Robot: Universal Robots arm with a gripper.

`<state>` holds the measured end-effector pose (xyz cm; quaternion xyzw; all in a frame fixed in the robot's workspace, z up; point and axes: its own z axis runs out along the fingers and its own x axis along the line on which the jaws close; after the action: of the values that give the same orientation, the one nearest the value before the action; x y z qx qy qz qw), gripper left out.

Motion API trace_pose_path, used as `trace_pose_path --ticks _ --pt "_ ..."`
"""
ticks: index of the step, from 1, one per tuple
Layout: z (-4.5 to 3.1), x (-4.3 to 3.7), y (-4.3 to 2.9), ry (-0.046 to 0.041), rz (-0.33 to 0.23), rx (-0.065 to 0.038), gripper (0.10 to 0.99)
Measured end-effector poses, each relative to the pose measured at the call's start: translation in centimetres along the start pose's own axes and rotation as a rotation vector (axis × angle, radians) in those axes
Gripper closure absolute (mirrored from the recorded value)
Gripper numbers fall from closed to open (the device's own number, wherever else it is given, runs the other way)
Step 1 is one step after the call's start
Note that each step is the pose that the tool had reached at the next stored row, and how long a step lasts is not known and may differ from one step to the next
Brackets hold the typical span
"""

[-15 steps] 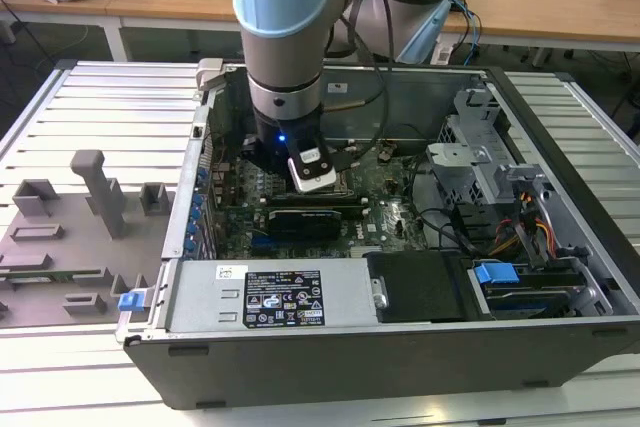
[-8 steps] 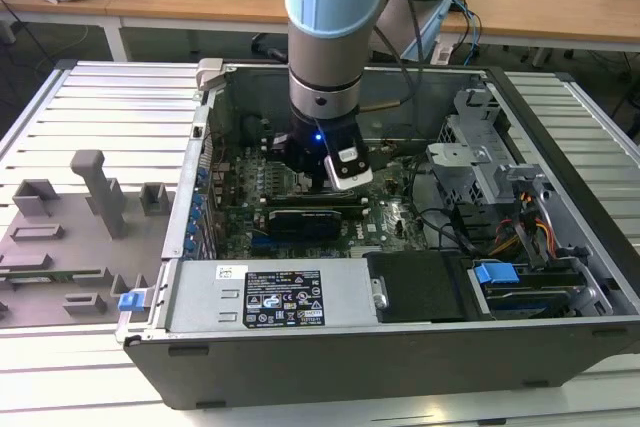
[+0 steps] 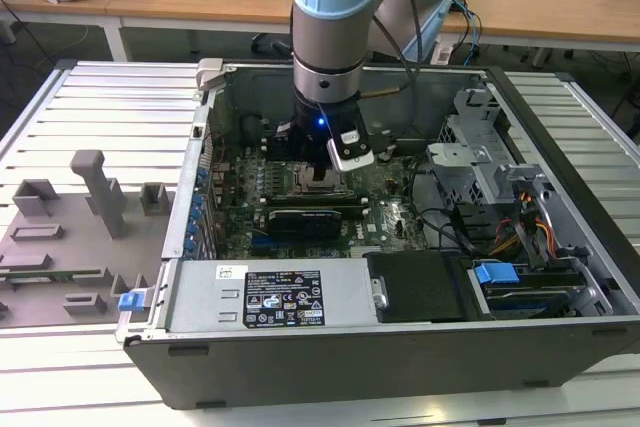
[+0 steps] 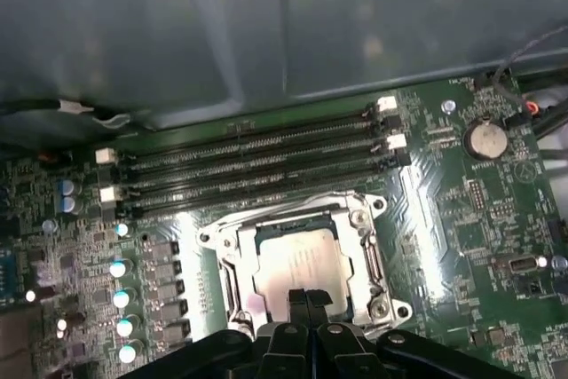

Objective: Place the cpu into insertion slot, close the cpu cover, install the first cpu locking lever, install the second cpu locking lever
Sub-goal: 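Install the second cpu locking lever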

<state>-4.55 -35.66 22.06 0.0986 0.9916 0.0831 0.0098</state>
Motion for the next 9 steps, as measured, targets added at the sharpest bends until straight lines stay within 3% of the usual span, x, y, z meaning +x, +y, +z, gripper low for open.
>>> trace_pose_path --ticks 1,2,4,9 --pt "-0.22 0.04 0.24 -0.0005 0.0 0.003 0.98" --pt "-0.96 0.12 0.75 -0.0016 -0.001 0.009 0.98" --pt "-1.67 0.14 1.05 -0.0041 -0.001 0.021 0.98" --pt "-1.69 0.15 1.05 -0.0061 -0.002 0.031 0.98"
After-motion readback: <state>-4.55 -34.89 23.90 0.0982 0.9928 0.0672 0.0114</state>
